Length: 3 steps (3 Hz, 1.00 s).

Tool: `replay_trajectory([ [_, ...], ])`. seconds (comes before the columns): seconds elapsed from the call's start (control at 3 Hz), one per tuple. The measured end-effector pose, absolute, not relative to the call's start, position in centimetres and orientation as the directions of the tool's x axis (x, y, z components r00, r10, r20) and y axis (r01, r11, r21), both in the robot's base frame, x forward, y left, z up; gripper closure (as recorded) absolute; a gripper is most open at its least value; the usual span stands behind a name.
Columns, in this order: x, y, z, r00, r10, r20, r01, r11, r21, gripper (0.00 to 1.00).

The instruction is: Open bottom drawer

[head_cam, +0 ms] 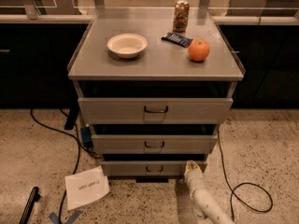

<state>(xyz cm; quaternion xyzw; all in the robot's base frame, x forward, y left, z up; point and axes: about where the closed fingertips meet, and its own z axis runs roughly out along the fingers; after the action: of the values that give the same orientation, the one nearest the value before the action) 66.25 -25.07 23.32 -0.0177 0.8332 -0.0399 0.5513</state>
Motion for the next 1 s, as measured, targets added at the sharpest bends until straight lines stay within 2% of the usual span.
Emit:
replay_trajectory([
  [1.0,73.7,-26.1,21.6,-0.429,-0.080,-0.900,0.043,0.993,-0.109,1.00],
])
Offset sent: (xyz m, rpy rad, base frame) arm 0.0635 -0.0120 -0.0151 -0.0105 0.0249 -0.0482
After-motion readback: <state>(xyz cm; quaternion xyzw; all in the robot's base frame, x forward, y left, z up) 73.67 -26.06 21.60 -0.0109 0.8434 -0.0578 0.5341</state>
